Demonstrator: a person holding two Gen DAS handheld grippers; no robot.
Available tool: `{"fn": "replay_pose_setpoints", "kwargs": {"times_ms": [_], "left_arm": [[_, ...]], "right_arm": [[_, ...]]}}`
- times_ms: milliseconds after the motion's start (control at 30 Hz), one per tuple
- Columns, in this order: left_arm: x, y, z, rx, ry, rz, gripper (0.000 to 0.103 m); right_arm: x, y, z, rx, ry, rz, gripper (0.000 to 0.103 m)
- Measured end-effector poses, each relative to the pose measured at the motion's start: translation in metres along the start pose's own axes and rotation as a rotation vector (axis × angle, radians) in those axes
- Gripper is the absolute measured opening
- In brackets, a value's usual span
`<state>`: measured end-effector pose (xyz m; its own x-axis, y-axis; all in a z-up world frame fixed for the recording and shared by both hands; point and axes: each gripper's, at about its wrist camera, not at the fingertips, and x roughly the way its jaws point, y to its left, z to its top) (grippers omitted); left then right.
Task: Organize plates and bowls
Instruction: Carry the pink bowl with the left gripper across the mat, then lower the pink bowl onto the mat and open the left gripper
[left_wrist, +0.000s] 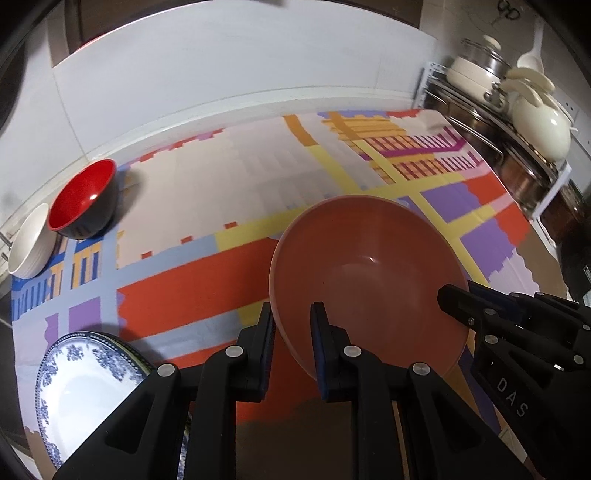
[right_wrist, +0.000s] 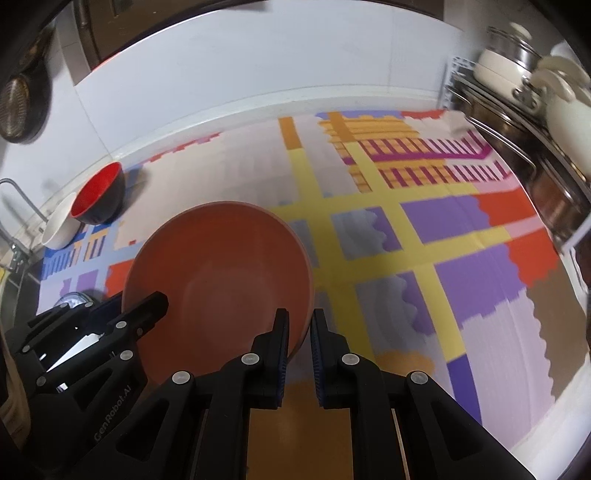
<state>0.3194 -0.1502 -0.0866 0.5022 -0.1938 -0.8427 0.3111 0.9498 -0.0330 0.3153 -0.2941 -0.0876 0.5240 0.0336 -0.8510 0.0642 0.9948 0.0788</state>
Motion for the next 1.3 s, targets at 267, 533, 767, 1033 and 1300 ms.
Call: {"fn": "replay_pose_setpoints", "kwargs": {"times_ms": [267, 533, 767, 1033, 1300], "left_arm": [[0.006, -0.014, -0.004, 0.026, 0.024, -0.019, 0.020], [0.013, -0.018, -0.007, 0.028, 0.045, -0.023, 0.020], [0.016, -0.017, -0.010, 0.026, 0.057, -0.021, 0.020], [0.019, -0.018, -0.011, 0.031, 0.065, -0.019, 0.023], [0.014, -0.013, -0.008, 0.015, 0.036, -0.028, 0.037]], "right_arm": [[-0.001, -0.015, -0.012, 0.032, 0.018, -0.027, 0.013], [0.002, -0.021, -0.016, 0.047, 0.034, -0.036, 0.013], [0.007, -0.021, -0.019, 0.051, 0.055, -0.033, 0.013], [0.007, -0.017, -0.019, 0.031, 0.050, -0.035, 0.015], [0.008, -0.025, -0.018, 0.066, 0.055, 0.011, 0.017]]}}
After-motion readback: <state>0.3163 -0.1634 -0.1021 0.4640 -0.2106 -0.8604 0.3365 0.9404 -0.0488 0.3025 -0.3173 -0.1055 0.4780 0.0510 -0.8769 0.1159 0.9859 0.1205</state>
